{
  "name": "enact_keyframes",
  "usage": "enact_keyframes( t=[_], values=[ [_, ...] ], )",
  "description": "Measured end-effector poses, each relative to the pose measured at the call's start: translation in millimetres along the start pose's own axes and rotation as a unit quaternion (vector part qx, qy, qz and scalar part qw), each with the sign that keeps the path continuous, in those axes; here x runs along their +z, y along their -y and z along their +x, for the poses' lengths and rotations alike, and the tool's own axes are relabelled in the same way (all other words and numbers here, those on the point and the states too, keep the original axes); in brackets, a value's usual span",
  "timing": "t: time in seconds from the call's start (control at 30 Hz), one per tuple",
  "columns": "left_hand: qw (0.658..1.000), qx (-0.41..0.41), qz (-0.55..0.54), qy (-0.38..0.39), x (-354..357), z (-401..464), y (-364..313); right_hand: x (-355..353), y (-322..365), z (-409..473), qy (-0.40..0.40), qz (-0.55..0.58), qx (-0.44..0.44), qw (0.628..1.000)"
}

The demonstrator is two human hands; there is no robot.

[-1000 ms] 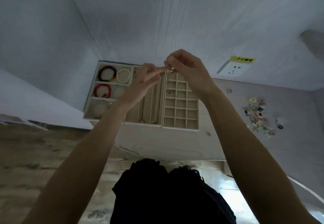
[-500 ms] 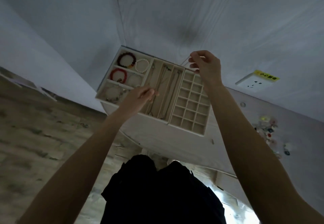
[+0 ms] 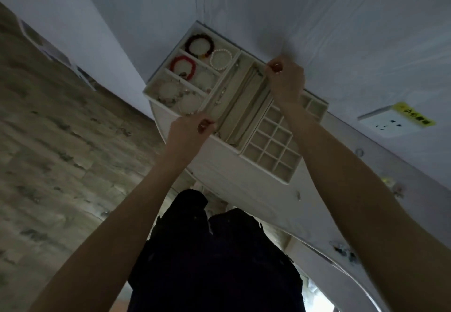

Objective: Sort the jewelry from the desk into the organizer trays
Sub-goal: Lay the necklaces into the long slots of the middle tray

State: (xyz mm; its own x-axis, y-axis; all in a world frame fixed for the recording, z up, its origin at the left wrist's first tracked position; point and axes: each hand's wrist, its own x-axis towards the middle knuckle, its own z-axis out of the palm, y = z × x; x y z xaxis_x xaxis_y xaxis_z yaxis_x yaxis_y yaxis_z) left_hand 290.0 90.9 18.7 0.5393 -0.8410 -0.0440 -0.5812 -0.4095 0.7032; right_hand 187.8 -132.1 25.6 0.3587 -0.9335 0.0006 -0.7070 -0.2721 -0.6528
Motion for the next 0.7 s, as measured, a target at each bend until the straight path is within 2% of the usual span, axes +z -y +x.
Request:
enact_keyframes(
  t=[0.13,0.23,0.37,0.5,0.7],
  values=[
    [0.996,0.065,0.057,0.02,19,8,-6,3,-6,11,0.008,-0.058,-0.043,0.997],
    [0.993,0.08,0.083,0.03,30,11,-6,7,-13,17,0.008,-0.077,-0.073,0.994],
    [0.983,0.119,0.143,0.005,39,7,-6,13,-19,20,0.03,-0.14,-0.119,0.982],
    [0.968,0.129,0.214,-0.014,46,6,-6,17,-19,24,0.024,-0.17,-0.144,0.975],
    [0.955,0.122,0.268,0.033,49,5,-5,18,-19,29,0.016,-0.221,-0.177,0.959]
  ],
)
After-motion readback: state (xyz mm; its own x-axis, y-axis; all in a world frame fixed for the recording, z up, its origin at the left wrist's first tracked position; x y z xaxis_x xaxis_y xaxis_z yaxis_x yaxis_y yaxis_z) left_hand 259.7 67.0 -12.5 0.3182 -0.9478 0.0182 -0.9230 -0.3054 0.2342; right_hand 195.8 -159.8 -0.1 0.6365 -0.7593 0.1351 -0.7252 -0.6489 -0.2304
